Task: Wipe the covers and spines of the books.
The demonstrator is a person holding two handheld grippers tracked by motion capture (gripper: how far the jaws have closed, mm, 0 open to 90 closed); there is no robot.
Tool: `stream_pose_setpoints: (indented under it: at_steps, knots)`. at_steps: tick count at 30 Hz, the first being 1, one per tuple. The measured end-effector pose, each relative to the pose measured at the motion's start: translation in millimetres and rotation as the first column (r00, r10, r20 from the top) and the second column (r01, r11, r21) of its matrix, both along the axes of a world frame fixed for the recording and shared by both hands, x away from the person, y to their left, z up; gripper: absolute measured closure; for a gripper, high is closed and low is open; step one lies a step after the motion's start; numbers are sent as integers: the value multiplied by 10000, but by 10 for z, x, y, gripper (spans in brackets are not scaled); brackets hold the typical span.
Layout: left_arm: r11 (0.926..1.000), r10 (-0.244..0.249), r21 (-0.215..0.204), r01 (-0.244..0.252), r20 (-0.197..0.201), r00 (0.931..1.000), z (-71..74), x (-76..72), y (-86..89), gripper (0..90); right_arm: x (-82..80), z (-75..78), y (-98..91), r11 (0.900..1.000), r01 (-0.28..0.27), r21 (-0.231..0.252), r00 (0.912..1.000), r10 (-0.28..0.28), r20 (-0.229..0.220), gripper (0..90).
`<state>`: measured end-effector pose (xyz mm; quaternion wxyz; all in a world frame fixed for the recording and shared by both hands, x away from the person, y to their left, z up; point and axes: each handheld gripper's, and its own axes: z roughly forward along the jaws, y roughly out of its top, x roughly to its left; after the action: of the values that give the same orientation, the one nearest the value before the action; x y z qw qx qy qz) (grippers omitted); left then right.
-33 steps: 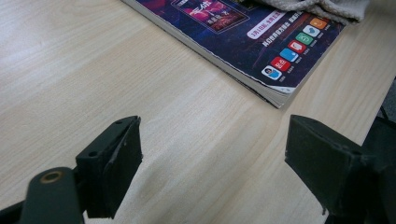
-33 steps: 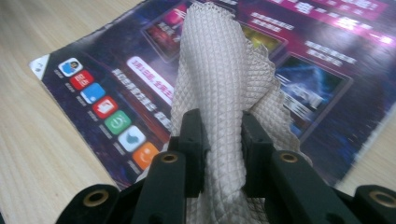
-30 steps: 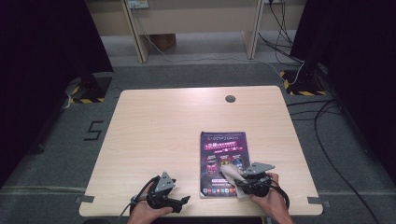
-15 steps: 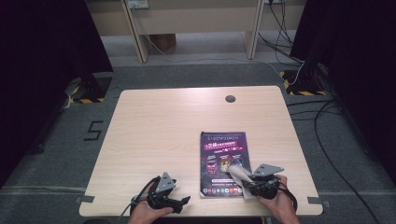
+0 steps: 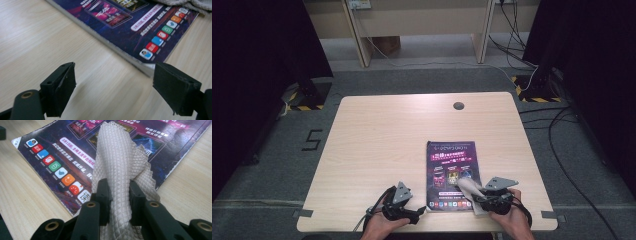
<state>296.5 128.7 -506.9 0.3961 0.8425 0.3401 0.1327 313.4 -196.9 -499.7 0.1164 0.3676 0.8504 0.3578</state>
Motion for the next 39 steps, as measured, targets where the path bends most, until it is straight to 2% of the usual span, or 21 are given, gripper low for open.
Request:
stream_pose_setpoints:
  at_steps: [3,6,11,13,20,30,32,39]
  knots:
    - [9999,-110,122,107,187,9998,6,15,-103,168,16,1,-8,10000,23,-10,10000,-23,8,755]
    - [10000,-35,65,33,305,9995,6,34,-153,168,31,2,-14,10000,57,-40,10000,-57,24,755]
    - [9997,-27,252,22,225,9997,-9,65,-176,168,42,5,-14,10000,62,-66,10000,-62,-3,755]
    - [9987,-120,492,110,211,9997,-25,66,-193,170,57,6,-15,9999,48,-99,10000,-48,33,755]
    - [9970,-222,741,208,178,9996,-25,69,-213,171,113,9,-13,9998,89,-166,9999,-88,66,754]
    - [9961,-180,872,161,215,9996,-23,65,-230,167,327,16,-21,9984,464,-315,9988,-460,148,755]
    - [9959,-170,897,151,208,9996,-23,66,-232,165,407,10,-39,9979,606,-213,9981,-603,147,757]
    - [9958,-148,906,130,200,9997,-22,65,-233,165,592,16,-24,9955,872,-364,9960,-864,233,759]
